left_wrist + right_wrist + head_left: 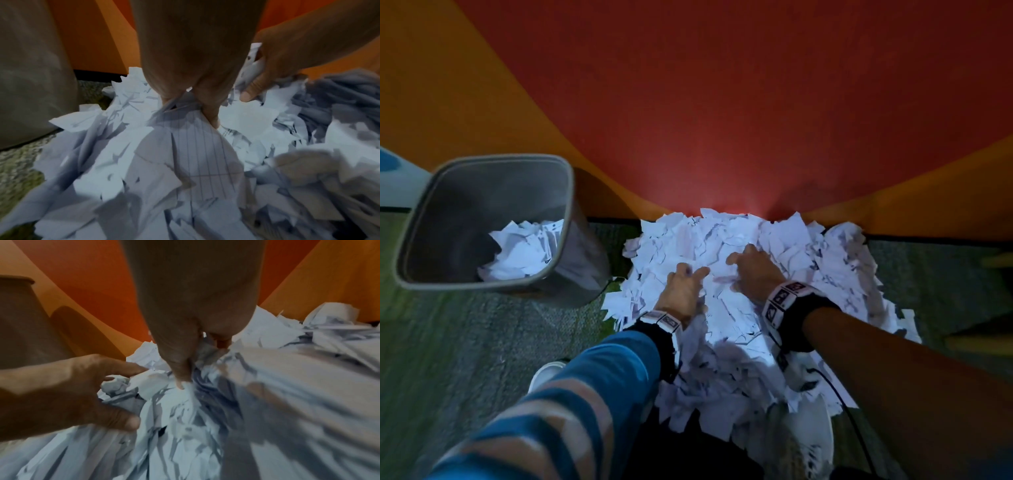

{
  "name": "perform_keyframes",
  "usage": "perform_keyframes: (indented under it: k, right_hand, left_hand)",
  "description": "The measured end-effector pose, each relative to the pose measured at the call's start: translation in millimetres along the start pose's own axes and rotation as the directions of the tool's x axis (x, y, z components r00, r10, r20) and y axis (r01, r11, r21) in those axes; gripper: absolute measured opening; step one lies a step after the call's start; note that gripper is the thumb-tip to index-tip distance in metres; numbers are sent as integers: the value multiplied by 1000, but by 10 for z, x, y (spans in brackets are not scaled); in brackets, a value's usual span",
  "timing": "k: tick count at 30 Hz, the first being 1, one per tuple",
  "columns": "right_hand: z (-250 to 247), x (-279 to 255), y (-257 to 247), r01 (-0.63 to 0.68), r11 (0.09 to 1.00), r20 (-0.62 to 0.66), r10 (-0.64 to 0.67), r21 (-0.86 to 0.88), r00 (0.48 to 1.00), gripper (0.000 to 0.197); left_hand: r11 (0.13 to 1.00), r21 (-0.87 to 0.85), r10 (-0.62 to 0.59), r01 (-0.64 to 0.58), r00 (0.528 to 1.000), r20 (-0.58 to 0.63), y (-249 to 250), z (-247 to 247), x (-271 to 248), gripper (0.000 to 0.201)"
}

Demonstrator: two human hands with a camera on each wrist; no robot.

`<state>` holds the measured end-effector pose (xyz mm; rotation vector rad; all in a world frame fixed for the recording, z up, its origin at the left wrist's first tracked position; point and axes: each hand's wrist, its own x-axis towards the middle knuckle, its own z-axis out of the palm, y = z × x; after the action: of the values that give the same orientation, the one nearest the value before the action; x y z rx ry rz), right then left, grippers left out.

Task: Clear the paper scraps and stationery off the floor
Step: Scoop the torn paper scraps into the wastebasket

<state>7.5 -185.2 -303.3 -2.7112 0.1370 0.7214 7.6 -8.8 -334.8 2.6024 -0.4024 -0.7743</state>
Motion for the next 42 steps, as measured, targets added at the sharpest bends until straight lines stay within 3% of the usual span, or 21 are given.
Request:
perform_keyframes:
  k: [1,3,7,12,15,17,20,23,28,33,35,39,42]
  right_hand:
    - [-56,5,0,16,1000,-14,-15,21,1000,41]
    - [-184,13,-17,16,1000,-23,-16,22,1000,15]
    - [-497,-8,-60,-17,999,-16,18,37,1000,27]
    - [-1052,-294,-312,43,999,-88,-45,-23,995,4]
    - [-1423,-571,-522,45,997,-79,-49,-57,996,22]
    - [-1629,-714,-672,59,997,-74,-63,-58,995,5]
    - [-1823,-871,-948,91,996,-116,-92,-17,989,29]
    - [-1953,-1007,-1263,135,990,-144,-127,43,981,13]
    - [-1918,-953,-1862,143,950,-180,-95,279,979,24]
    - [-1664,-752,-2508,139,873,-103,-102,468,989,18]
    - [-1543,-632,-2731,165,842,-119,-121,514,986,37]
    - [-1425,-555,-3043,195,772,-138,-139,606,981,33]
    - [-1330,-500,-3192,183,739,-159,-103,649,982,36]
  left_hand:
    - [1000,-18,5,-5,1000,-12,-13,-50,-13,48]
    - [1000,-20,12,-12,1000,-17,-18,-178,-15,44]
    - [996,-86,-3,1,1000,-19,71,-608,-85,39]
    - [997,-73,-24,19,997,-72,271,-1351,-291,37]
    - [997,-73,-46,35,987,-152,355,-1764,-472,39]
    - [995,-96,-60,40,975,-215,371,-2014,-599,43]
    - [998,-66,-36,18,961,-274,366,-2443,-854,41]
    - [999,-46,-6,-8,948,-318,257,-2898,-1093,34]
    - [994,-113,-56,8,902,-429,-266,-3348,-1450,39]
    - [941,-319,-256,111,850,-460,-837,-3389,-1642,36]
    - [928,-343,-305,144,824,-477,-962,-3435,-1667,32]
    - [915,-364,-342,175,817,-464,-1115,-3423,-1614,33]
    - [916,-359,-338,179,827,-449,-1193,-3414,-1583,50]
